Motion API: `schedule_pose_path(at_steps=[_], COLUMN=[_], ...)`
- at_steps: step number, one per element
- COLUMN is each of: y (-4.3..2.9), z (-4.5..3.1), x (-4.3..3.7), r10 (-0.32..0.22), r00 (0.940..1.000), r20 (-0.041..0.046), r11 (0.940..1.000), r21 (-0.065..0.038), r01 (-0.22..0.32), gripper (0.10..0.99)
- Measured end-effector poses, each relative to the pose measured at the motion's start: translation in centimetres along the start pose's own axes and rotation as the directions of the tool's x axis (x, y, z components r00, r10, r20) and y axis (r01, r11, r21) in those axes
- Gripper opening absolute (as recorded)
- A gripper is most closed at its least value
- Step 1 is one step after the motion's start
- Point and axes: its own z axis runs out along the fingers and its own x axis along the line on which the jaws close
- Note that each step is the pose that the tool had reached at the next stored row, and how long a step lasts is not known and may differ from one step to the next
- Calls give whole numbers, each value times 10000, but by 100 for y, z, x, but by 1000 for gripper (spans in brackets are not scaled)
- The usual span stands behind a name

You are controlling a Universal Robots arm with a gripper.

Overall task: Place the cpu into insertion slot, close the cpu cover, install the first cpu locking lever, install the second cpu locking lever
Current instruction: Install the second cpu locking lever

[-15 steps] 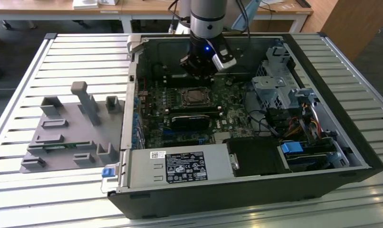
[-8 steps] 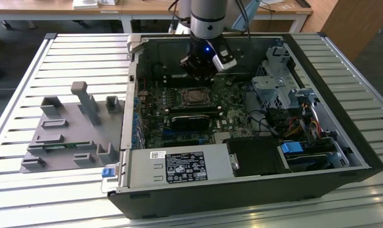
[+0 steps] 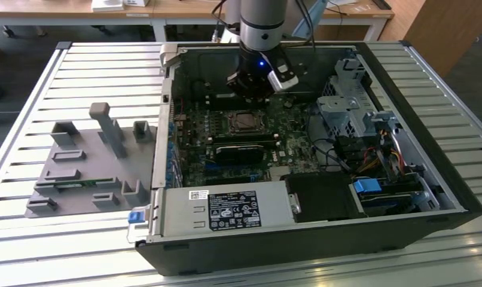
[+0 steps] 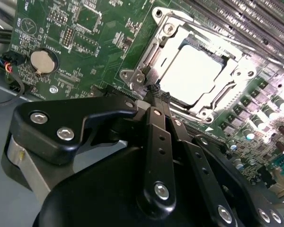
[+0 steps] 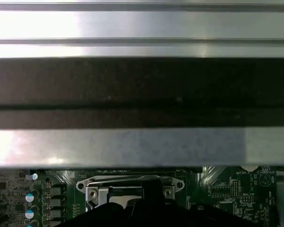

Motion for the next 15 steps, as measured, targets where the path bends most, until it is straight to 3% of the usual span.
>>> schedule_pose_path(at_steps=[6,13,15], y=[-36,-30,-30], z=[-13,-163,-172], x=[-1,-5,-5], r10=[2,5,7], r00=[10000,10000,9999], r20=[-14,-92,-121], r11=[10000,10000,10000], r21=[1,0,-1], r01=[-2,-5,-7], gripper=[106,106,106])
